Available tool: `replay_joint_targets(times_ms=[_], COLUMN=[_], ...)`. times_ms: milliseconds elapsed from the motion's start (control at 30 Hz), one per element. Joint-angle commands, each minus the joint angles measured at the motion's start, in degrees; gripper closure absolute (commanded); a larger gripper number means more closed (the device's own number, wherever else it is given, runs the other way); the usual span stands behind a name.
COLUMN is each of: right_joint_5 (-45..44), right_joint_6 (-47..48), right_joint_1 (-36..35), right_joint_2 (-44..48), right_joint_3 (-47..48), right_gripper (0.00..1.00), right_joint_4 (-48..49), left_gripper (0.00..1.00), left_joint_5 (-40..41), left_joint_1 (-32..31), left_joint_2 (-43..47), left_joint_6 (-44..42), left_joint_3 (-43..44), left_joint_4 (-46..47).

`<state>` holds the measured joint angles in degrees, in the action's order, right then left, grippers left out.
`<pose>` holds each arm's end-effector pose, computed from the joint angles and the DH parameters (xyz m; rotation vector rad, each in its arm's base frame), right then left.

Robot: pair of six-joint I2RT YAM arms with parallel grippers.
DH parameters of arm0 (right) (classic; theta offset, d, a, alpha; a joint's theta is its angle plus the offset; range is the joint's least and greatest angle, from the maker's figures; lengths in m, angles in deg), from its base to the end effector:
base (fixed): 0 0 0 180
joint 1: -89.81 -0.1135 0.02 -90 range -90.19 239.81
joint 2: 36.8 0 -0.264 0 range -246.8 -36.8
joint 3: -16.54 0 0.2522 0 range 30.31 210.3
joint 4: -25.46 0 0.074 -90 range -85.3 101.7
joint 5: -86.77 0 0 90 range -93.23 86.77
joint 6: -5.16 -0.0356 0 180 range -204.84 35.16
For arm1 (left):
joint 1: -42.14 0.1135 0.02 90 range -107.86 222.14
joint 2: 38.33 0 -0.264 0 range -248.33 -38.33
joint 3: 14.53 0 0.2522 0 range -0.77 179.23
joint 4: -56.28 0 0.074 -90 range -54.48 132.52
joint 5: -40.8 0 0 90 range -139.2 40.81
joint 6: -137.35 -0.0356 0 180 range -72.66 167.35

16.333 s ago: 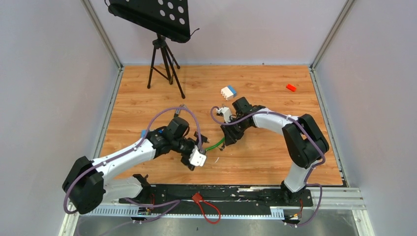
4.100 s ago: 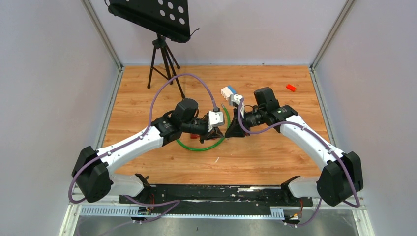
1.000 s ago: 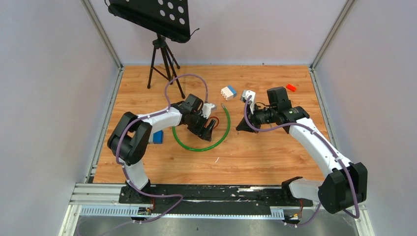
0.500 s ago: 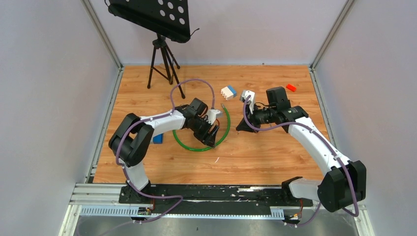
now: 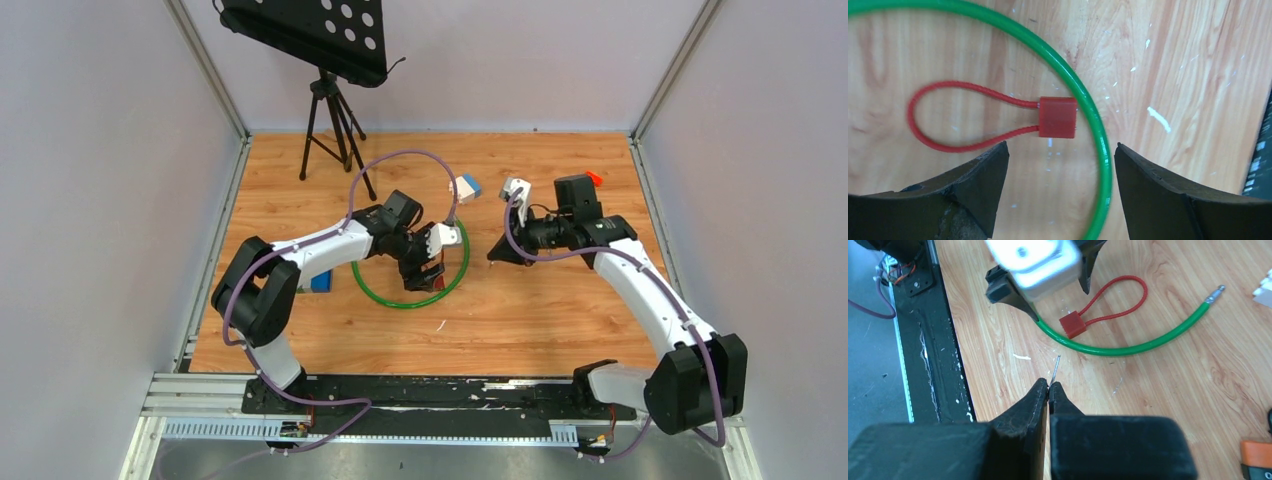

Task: Unlock with the key
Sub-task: Adjust the lock at the center of the board, then pick up the lock from the center of the board.

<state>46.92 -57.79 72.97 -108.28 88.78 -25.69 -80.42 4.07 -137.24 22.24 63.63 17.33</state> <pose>0.2314 0.0986 0.2926 -1.1749 1.9166 0.9621 0.2637 -0.2300 0.1948 1.5119 2.0874 -0.7920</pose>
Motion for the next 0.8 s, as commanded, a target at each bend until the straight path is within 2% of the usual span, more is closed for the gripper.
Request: replay_joint_targets(times_ms=[0,133,367,533,767], right_joint_5=[5.3,6.6,6.4,6.8,8.3], right_joint_6=[-0.5,0.6,0.4,0.5,0.9], right_joint_1=[4.8,8.3,11.5,13.2,14.8], right_joint_2=[3.5,5.1,9.3,10.8,10.5], right_joint_3=[0.5,1.2,-0.6,-1.4,-1.7], right_gripper=[1.0,1.0,1.0,1.0,1.0], right_joint_4=[0.2,-2.9,-3.5,-4.3,-4.7], left_gripper=[0.16,0.15,0.16,0.21,0.24], left_joint_5=[-3.5,-6.2,0.1,8.1,15.1], left_joint_1=[0.1,-0.5,-4.1,-7.7,-10.2], left_joint_2=[2.7,2.6,-4.6,-10.6,-15.2], left_joint_6=[-31.2,-57.0,-80.8,-88.7,-92.6], left_joint_3=[1.9,2.0,12.2,18.0,21.7], left_joint_4=[-5.0,-12.1,-27.8,-33.7,-36.4])
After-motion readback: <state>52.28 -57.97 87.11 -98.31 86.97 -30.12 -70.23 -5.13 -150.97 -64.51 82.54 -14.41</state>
